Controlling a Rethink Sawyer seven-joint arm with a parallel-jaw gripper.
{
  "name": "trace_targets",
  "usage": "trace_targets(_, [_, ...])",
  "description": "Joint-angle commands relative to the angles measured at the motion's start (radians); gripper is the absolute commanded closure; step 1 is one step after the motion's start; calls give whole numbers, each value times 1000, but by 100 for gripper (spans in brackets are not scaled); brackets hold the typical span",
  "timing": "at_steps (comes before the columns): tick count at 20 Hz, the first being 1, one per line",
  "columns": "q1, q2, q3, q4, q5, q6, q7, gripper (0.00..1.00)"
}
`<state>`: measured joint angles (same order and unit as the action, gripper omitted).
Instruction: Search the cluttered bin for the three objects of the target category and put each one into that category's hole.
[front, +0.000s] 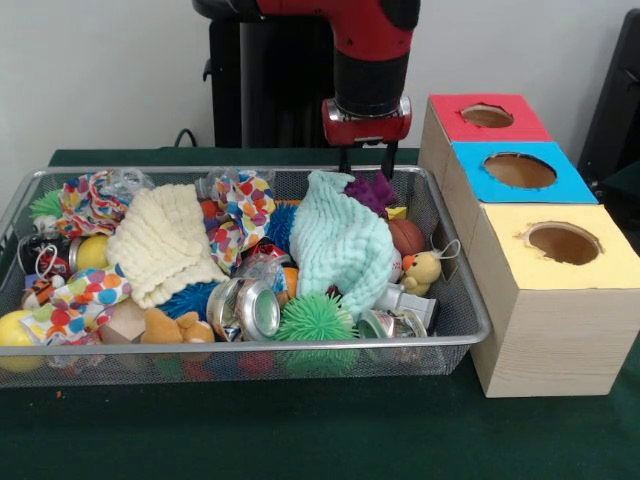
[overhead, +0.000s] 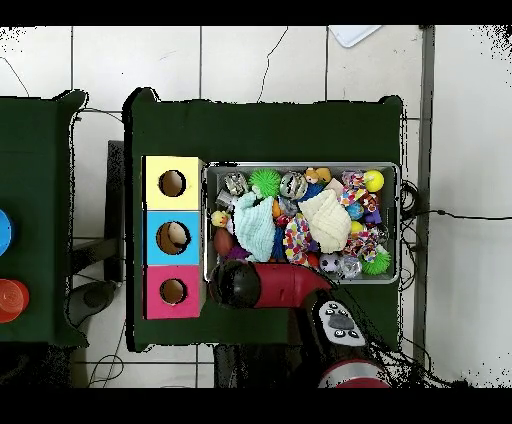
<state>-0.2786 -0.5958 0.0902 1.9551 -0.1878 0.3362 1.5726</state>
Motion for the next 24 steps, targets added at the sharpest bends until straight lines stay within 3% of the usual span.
trace_targets(1, [43, 72, 78, -183, -18, -66, 82, 0])
trace_targets(19, [101, 90, 40, -264, -12, -38, 99, 0])
trace_targets(24, [100, 41, 45, -261, 1, 37, 86, 0])
